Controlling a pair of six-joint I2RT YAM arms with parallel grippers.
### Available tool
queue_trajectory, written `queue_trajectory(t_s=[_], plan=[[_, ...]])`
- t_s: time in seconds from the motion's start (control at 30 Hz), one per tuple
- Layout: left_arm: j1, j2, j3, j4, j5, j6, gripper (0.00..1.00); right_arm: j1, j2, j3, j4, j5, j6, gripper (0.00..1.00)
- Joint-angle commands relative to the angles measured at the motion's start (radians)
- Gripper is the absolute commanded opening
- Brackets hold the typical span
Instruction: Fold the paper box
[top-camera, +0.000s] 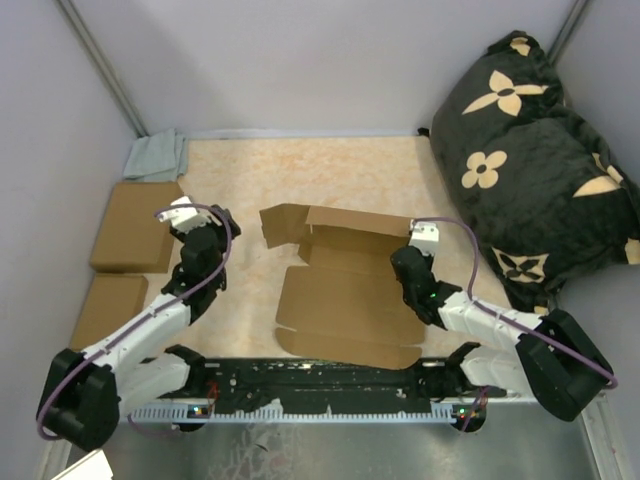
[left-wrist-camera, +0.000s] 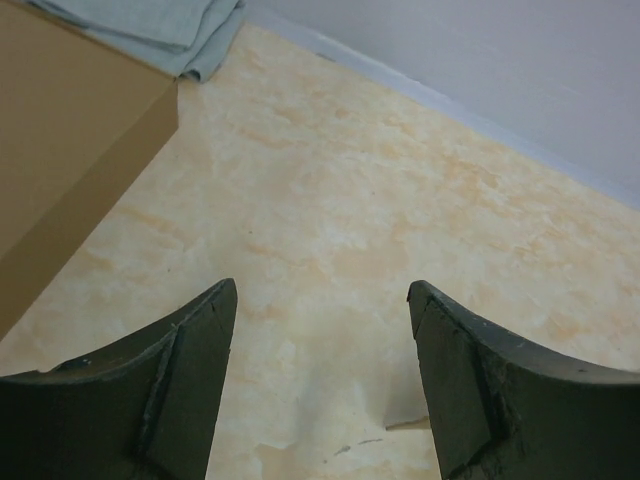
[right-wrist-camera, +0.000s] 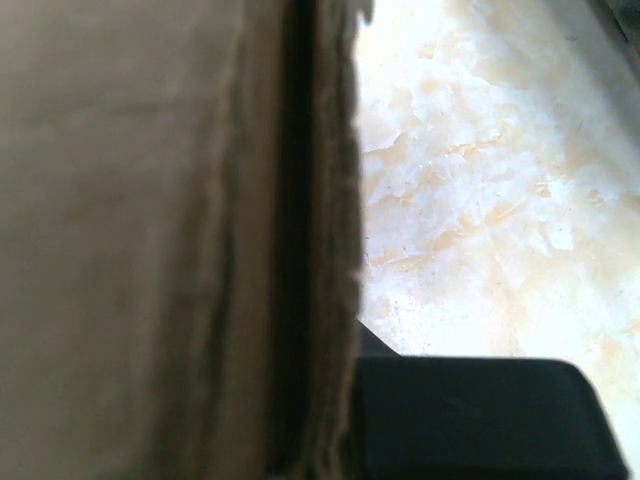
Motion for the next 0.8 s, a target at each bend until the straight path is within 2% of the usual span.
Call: queue_trajectory(t_s=[0.0, 0.1, 0.27, 0.43, 0.57, 0.77], plan=[[0.15, 0.092, -0.011, 0.019, 0.221, -0.197, 0.75, -0.023, -0.005, 0.025, -0.013, -0.079, 0.028, 0.0], [0.235, 0.19, -0.066, 0.193, 0.389, -0.243, 0.7, -0.033, -0.013, 0.03, -0.008, -0.134, 0.014, 0.0], [0.247, 0.265, -0.18, 0.543, 0.632, -0.236, 0.67, -0.047, -0.027, 0.061, -0.037, -0.222, -0.02, 0.0], [0.246, 0.355, -0.278, 0.871, 0.732, -0.277, 0.7, -0.052, -0.037, 0.056, -0.014, -0.245, -0.04, 0.01], [0.245, 0.452, -0.338, 1.12, 0.822, -0.316, 0.67, -0.056, -0.031, 0.063, -0.022, -0.253, -0.046, 0.01], [0.213, 0.466, -0.455, 1.302, 0.929, -0.336, 0.57, -0.061, -0.026, 0.082, -0.035, -0.26, -0.056, 0.01]])
